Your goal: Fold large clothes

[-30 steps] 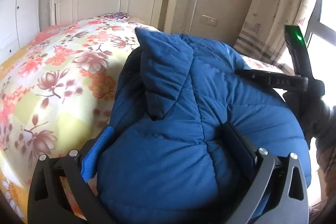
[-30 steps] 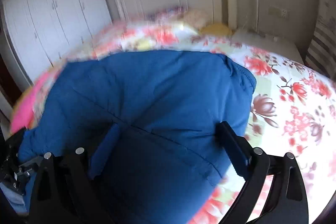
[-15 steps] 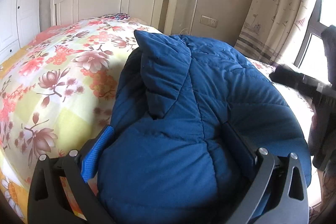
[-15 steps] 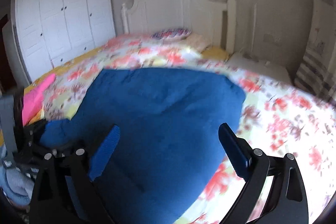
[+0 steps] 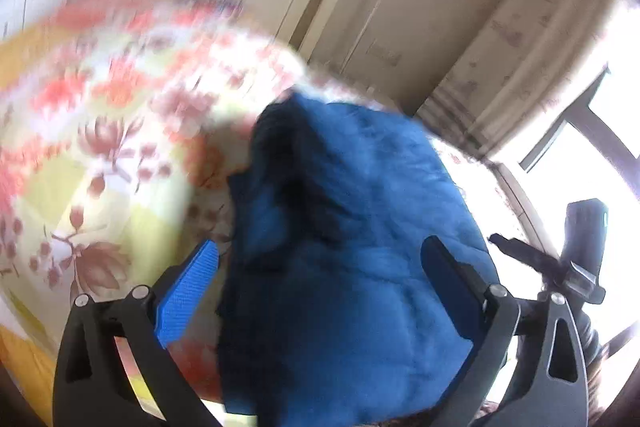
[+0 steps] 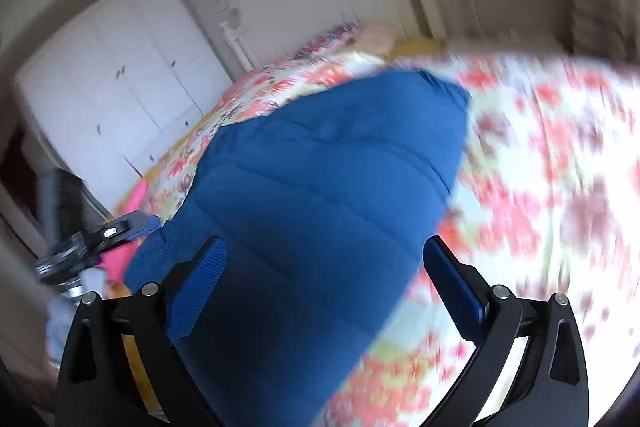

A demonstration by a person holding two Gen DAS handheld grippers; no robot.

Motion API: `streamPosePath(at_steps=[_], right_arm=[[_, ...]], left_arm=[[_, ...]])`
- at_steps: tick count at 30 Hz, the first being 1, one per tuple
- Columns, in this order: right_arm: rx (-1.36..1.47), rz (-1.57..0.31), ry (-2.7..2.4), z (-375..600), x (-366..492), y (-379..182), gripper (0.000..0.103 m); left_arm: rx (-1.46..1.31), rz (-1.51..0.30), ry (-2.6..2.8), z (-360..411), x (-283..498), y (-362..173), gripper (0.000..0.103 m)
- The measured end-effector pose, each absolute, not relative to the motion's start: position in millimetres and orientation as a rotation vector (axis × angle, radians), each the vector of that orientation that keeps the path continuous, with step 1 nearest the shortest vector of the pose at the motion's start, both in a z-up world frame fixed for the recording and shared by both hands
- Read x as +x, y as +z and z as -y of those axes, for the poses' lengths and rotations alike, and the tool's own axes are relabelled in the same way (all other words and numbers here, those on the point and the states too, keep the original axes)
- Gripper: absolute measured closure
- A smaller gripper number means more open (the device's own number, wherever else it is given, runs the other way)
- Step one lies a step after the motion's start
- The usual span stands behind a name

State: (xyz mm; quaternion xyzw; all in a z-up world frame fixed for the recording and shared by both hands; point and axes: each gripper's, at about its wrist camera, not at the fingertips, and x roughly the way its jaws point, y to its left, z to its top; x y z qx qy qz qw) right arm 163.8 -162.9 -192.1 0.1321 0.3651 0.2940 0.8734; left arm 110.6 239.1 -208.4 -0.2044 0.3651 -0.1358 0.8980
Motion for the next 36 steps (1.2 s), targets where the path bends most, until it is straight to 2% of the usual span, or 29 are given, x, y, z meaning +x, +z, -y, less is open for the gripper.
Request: streamPosePath(at_steps=[2,5,11,13,15,22,30,34,36], right_arm=[[0.364,-0.831,0.665,171.6,164.3,-208.3,0.005],[0.406,-0.918,0.728,164.6,164.2,-230.9,0.004],[0.455,-0.976,0.809,142.3,173.4,-249.6,0.004],[0.458,-0.944,0.826,141.9,170.1,-250.3,0.008],[0.426,-0.883,0.824,140.3,161.6,-247.0,0.020],[0.291,-0.669,0.722,155.0,145.1,-218.2,0.036],[0.249,-0.476,0.539,237.0,167.7,-174.8,0.037],[0.256,-0.559,0.417,288.9,218.2,-189.4,0.037],[0.314,-0.652,0.347,312.9,243.1,-211.1,0.033]], left_arm=[[-0.470,-0.914,-0.333,-246.1,137.0,-231.6,0.002],[-0.615,-1.024,-0.453,-254.7,157.0,-262.2,0.002],[-0.652,-1.019,-0.563,-252.7,155.2,-272.8,0.002],[-0.677,-1.019,-0.612,-251.6,157.1,-275.4,0.003],[-0.718,-1.004,-0.658,-251.7,155.3,-278.9,0.017],[-0.709,-0.841,-0.664,-231.9,139.7,-260.3,0.037],[-0.693,-0.732,-0.752,-143.3,205.1,-225.5,0.039],[-0.703,-0.812,-0.710,-82.6,266.9,-252.3,0.040],[-0.706,-0.816,-0.693,-66.0,281.9,-268.3,0.031]])
